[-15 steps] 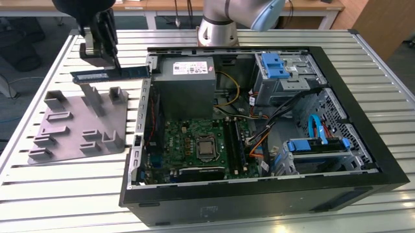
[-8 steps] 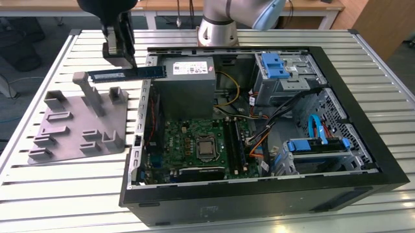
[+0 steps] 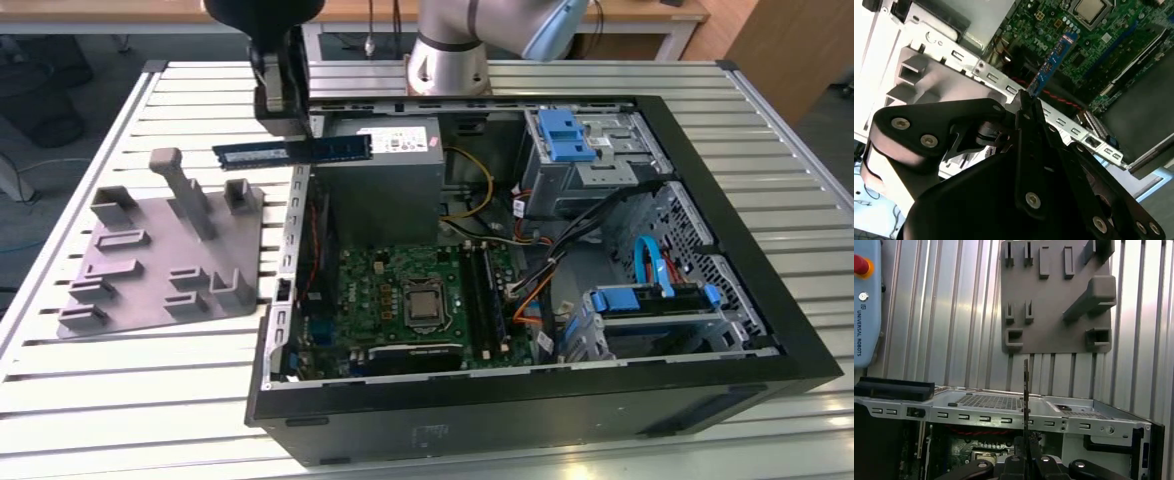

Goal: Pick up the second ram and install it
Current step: 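Pick up the second ram and move it above second insertion slot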

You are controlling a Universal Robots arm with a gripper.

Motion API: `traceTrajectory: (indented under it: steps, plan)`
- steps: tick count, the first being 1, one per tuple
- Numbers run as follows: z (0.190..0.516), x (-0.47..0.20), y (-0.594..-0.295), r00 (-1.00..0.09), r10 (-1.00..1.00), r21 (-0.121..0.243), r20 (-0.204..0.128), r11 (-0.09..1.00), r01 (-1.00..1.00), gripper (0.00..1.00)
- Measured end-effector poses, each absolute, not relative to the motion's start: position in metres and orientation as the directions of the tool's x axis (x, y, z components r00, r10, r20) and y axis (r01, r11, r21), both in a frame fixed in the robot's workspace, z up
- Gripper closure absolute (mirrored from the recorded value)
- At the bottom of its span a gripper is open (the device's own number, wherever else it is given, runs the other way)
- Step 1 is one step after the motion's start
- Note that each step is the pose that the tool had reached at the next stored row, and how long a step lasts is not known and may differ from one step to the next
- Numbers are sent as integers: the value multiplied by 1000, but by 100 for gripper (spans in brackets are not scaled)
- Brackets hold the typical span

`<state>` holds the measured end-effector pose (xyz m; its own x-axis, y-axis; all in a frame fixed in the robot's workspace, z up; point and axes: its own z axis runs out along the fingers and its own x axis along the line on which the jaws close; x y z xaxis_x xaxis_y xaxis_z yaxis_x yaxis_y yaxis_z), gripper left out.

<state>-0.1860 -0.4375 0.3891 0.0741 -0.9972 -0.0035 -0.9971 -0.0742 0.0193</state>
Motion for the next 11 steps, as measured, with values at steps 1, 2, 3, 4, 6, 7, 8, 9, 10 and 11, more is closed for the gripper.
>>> traceTrajectory:
  steps: [1,2,3,4,6,7,8,9,10,11]
  plan:
    - [389,-183,-437,74,-997,19,-4,-74,-997,86]
    - [389,-180,-437,74,-997,20,-4,-74,-997,86]
    - [389,-176,-437,74,-997,20,-4,-74,-997,86]
    - [389,-173,-437,74,-997,20,-4,-74,-997,86]
    - [389,-166,-437,74,-997,21,-4,-74,-997,86]
    - [389,-162,-437,74,-997,22,-4,-74,-997,86]
    - [389,-158,-437,74,-997,22,-4,-74,-997,86]
    - [389,-153,-437,74,-997,23,-4,-74,-997,86]
    - [389,-149,-437,74,-997,23,-4,-74,-997,86]
    - [389,-144,-437,74,-997,24,-4,-74,-997,86]
